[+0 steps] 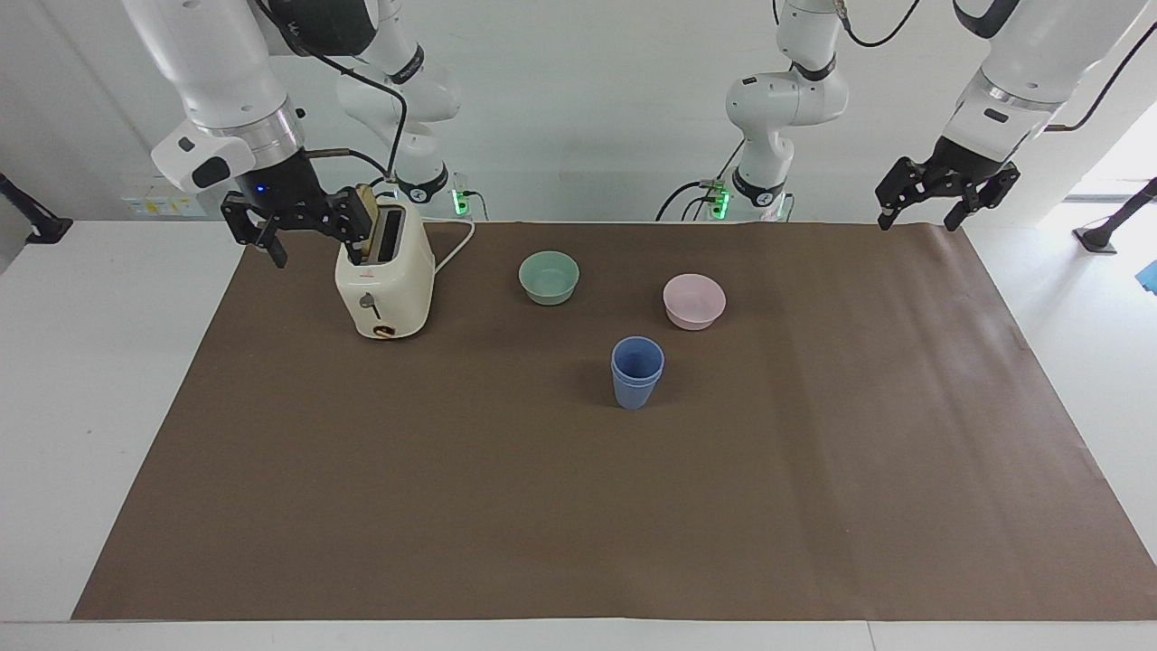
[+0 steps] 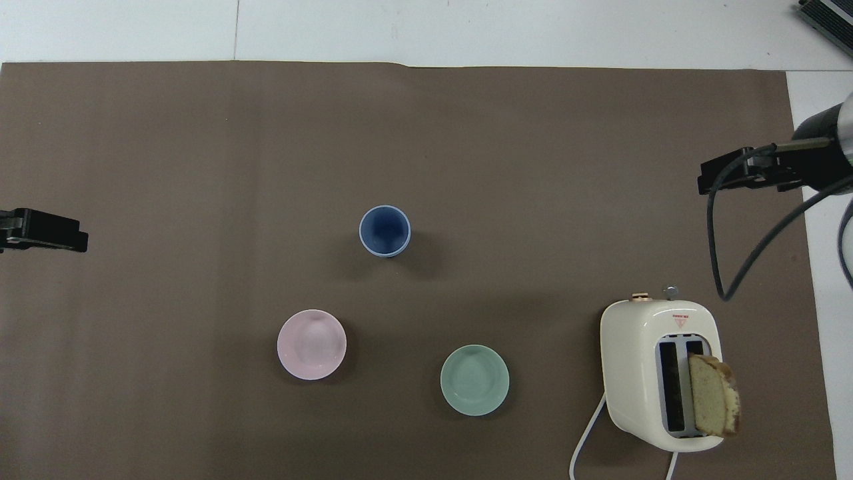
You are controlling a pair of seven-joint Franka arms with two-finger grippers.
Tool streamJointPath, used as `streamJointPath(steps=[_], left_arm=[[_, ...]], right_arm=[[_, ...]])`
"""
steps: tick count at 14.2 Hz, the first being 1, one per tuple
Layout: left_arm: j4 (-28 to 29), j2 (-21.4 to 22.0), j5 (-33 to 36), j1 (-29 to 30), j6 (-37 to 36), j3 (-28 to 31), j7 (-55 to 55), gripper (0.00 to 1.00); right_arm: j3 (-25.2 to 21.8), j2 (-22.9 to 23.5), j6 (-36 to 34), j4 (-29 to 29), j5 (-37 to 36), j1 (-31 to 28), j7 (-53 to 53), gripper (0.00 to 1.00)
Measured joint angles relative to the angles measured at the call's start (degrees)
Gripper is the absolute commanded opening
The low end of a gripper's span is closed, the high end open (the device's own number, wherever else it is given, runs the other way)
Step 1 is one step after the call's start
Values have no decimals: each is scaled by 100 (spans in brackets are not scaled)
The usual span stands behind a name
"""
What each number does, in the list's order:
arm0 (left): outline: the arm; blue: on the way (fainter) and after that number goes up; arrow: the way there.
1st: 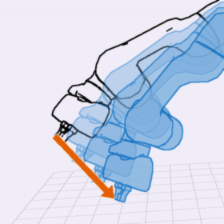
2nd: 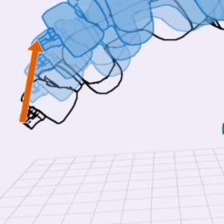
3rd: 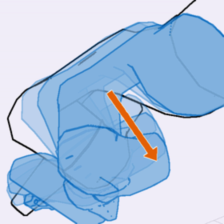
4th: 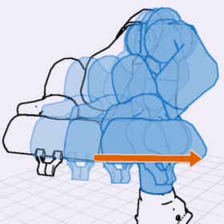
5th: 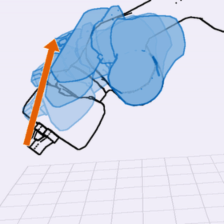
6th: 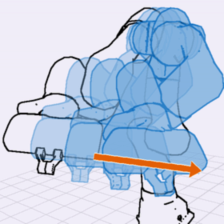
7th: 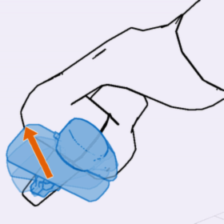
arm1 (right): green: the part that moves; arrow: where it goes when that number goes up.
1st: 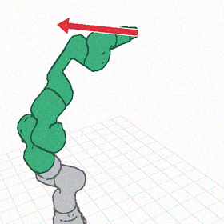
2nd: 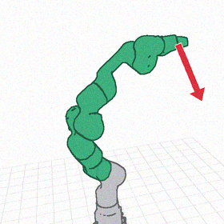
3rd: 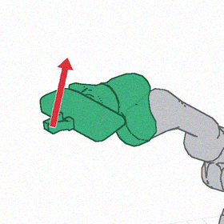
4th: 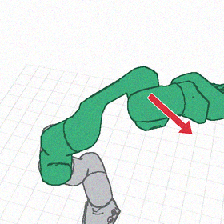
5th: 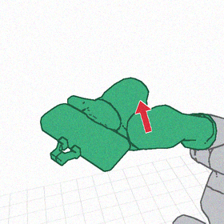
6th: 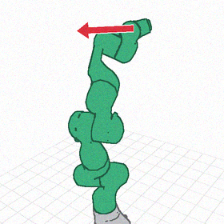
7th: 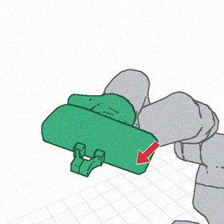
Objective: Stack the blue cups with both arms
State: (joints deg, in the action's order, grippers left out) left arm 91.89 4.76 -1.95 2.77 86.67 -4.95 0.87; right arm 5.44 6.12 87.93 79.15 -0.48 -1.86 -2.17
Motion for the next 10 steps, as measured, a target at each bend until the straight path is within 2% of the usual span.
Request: streamJointPath(steps=[10], left_arm=[[0, 0, 0, 0, 0, 0, 0, 100]], right_arm=[[-2, -115, 3, 0, 24, -108, 26, 100]])
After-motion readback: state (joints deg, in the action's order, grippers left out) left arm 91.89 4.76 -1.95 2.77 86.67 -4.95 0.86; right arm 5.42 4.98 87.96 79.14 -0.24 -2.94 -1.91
